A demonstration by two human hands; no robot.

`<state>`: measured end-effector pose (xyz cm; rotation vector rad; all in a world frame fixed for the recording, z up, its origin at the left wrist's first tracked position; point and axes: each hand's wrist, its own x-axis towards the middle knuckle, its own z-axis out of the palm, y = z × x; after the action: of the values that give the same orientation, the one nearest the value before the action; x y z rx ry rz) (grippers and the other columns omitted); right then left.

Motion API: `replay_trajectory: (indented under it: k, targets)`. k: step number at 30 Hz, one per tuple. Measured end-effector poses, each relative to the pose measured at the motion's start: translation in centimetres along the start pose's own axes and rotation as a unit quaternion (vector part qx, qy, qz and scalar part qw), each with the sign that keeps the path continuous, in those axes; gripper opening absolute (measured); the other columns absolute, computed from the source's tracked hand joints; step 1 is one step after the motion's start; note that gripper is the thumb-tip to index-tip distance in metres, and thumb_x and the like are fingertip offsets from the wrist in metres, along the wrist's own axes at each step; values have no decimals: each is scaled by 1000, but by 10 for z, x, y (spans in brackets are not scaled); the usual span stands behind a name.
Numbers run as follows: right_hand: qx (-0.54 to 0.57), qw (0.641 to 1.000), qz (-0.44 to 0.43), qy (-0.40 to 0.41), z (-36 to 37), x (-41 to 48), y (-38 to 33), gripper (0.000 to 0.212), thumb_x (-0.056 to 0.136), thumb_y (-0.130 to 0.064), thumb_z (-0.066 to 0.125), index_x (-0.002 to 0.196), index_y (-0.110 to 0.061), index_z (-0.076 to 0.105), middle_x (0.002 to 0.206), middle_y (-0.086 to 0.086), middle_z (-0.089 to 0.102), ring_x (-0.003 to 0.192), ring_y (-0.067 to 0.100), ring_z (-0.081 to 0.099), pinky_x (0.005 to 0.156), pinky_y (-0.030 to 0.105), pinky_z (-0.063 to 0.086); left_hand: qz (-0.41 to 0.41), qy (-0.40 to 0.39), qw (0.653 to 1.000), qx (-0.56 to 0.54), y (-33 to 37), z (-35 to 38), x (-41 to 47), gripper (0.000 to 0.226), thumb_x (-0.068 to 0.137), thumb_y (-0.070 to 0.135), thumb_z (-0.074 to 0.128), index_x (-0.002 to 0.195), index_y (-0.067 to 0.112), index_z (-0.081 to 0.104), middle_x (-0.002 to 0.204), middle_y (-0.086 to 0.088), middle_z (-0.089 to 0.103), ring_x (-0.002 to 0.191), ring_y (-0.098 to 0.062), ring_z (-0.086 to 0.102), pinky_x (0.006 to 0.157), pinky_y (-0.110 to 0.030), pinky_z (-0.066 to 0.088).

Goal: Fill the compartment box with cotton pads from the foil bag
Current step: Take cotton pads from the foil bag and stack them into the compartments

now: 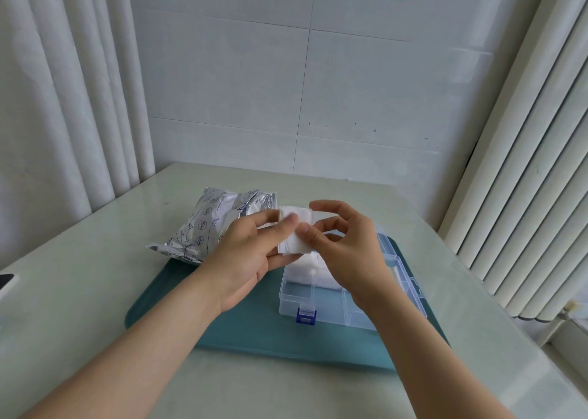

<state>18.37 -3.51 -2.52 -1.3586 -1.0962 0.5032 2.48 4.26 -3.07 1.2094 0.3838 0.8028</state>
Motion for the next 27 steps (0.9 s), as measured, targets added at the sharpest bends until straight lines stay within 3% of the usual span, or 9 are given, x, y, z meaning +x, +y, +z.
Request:
replay_trajectory:
  k: [2, 4, 6, 7, 12, 15, 20, 24, 27]
  targets:
    - [-70, 996, -51, -13, 1, -1, 1, 39, 94, -25, 78, 128, -38, 65, 104, -2, 66, 76, 14, 69, 69, 27, 55, 11, 10, 1000, 24, -3, -1, 1, 31, 104, 11, 61, 134, 2, 63, 124, -17, 76, 116, -32, 74, 100, -41, 60]
    - [-175, 975, -127, -56, 0, -4, 0, 58, 92, -25, 76, 142, -43, 54, 131, -12, 53, 106, 0, 61, 88, 14, 48, 11, 34, 999, 41, -5, -2, 2, 28, 105, 8, 60, 132, 4, 66, 120, -17, 77, 111, -30, 76, 93, -36, 63]
    - [-264, 938, -200, -103, -1, -5, 1, 71, 87, -24, 78, 149, -40, 48, 152, -15, 43, 138, -2, 44, 109, 13, 36, 9, 52, 997, 48, -5, -3, 3, 25, 105, 10, 61, 129, 5, 68, 119, -19, 77, 109, -30, 76, 89, -35, 64]
    - [-290, 925, -219, -115, -1, -5, 2, 71, 86, -25, 80, 149, -38, 50, 156, -15, 43, 142, 1, 41, 112, 13, 33, 9, 50, 997, 55, -5, -4, 3, 24, 107, 12, 60, 128, 6, 68, 120, -19, 77, 111, -30, 76, 90, -36, 63]
    - [-314, 920, -208, -111, -4, -1, 2, 65, 82, -36, 90, 140, -39, 63, 152, -15, 56, 137, -1, 50, 106, 1, 29, 6, 30, 997, 68, -5, -4, 3, 32, 114, 18, 45, 130, 2, 66, 121, -19, 76, 113, -30, 75, 88, -41, 64]
    - [-294, 928, -211, -92, -4, -2, 3, 64, 78, -40, 92, 137, -38, 66, 148, -14, 60, 136, -1, 52, 107, 11, 39, 2, 30, 998, 56, -5, -3, 2, 33, 115, 18, 41, 132, 2, 65, 122, -19, 75, 113, -32, 75, 82, -38, 64]
    - [-261, 934, -229, -85, 0, -5, 3, 57, 79, -30, 91, 131, -27, 69, 128, -18, 67, 114, 4, 63, 91, 20, 53, 5, 0, 999, 51, -3, -1, 0, 29, 113, 15, 46, 135, 6, 61, 126, -14, 75, 113, -35, 75, 96, -46, 61]
    - [-172, 974, -127, -77, 0, -5, -3, 50, 90, -37, 81, 136, -26, 65, 116, -15, 72, 99, 5, 71, 82, 24, 60, 28, 47, 992, 111, -7, 1, 1, 24, 111, 8, 50, 134, 12, 53, 114, -7, 80, 104, -26, 78, 83, -34, 64]
    - [-168, 980, -100, -43, -4, 2, 0, 24, 94, -27, 77, 117, -20, 75, 98, -9, 77, 88, 8, 74, 80, 34, 62, 46, 57, 984, 160, -11, 0, 2, 19, 110, 13, 53, 128, 16, 50, 109, -5, 80, 103, -27, 78, 85, -35, 64]
